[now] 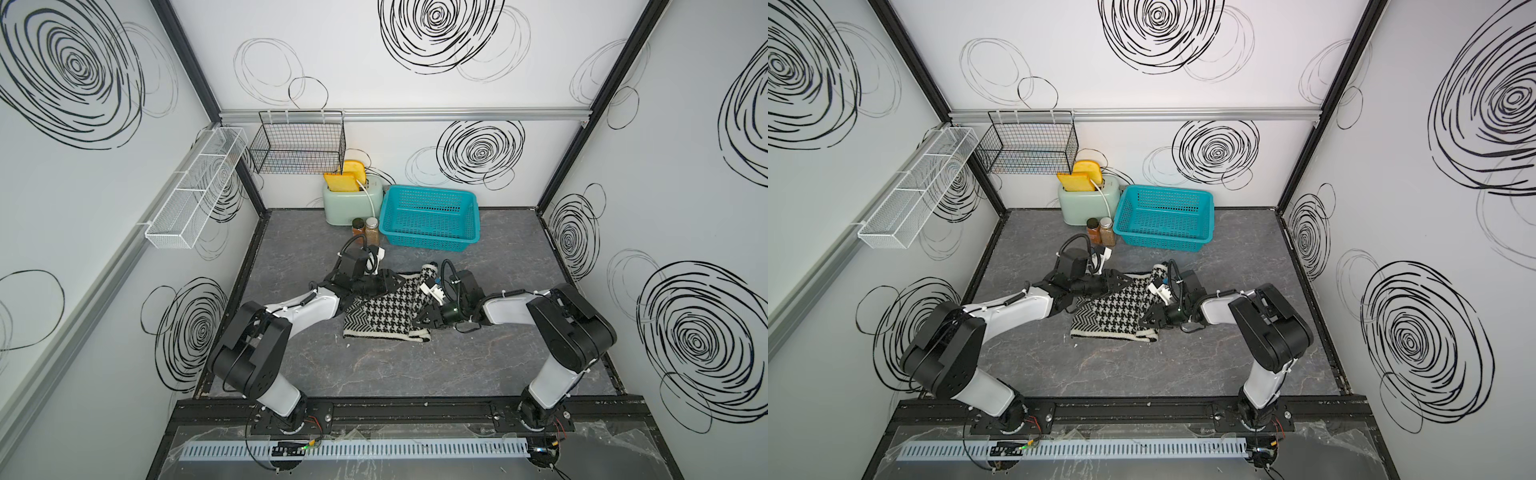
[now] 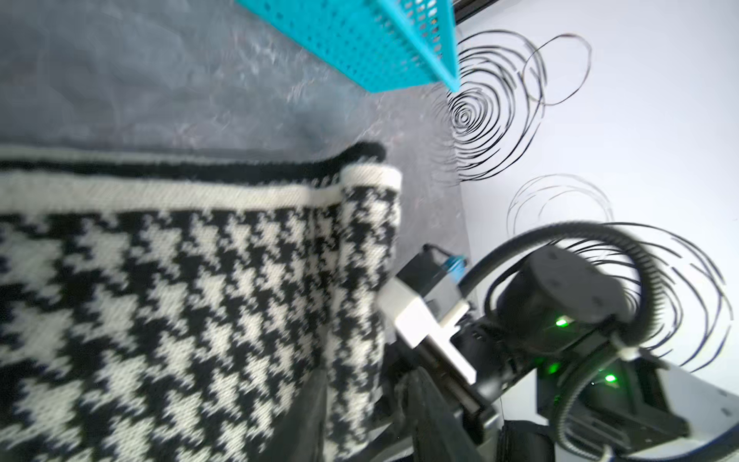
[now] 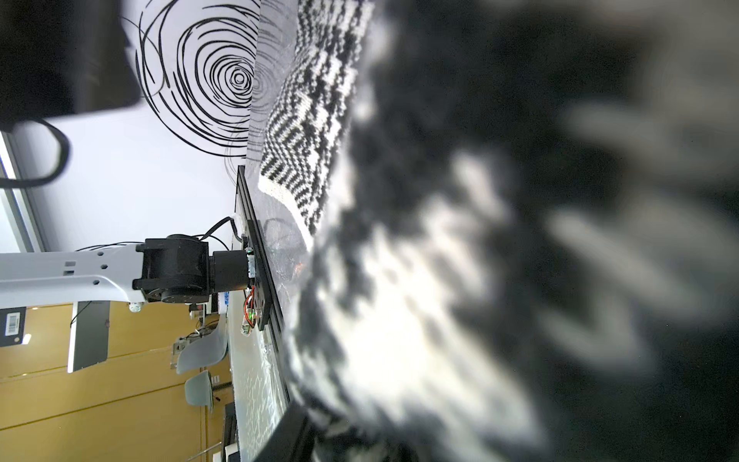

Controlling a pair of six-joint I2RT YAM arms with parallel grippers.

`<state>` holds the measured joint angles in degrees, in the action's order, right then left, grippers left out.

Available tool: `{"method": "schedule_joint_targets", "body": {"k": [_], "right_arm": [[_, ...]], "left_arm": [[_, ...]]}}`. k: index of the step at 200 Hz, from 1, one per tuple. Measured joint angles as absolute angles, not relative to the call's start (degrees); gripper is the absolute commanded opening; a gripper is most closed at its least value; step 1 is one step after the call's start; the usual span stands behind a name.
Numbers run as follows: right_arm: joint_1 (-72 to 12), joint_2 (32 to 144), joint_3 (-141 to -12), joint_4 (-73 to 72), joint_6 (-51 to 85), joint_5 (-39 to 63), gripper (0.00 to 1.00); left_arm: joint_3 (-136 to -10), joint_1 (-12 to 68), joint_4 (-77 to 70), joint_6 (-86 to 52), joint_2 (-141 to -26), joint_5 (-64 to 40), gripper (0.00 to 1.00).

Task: Roll up the scarf and place it into the basket
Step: Roll the scarf at the center of the board.

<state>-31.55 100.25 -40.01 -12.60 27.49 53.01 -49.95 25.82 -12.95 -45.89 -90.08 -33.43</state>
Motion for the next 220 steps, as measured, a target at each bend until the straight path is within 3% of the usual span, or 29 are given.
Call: {"method": "schedule_joint_targets", "body": {"k": [28, 54, 94, 207, 220], "right_arm": [[-32.5, 101.4, -40.7, -12.5, 27.5, 52.7, 0.35], [-32.4, 101.4, -40.5, -12.6, 27.9, 52.5, 0.37], [-32.0, 101.5, -40.4, -13.2, 28.8, 53.3, 0.45], [-31.5, 101.3, -39.7, -13.9, 28.8, 54.3, 0.46], [-31.4, 100.9, -39.7, -13.5, 28.8, 54.3, 0.53]], "left_arm": [[-53.2, 26.9, -14.2, -46.1, -90.4, -34.8, 0.25], [-48.8, 28.2, -18.0, -48.5, -90.8, -35.4, 0.21], [-40.9, 30.1, -19.7, -51.5, -90.8, -35.5, 0.19], [-41.7, 33.4, -31.2, -54.6, -102.3, -36.5, 0.15], [-41.8, 33.5, -32.1, -54.7, -103.8, -36.4, 0.14]]}}
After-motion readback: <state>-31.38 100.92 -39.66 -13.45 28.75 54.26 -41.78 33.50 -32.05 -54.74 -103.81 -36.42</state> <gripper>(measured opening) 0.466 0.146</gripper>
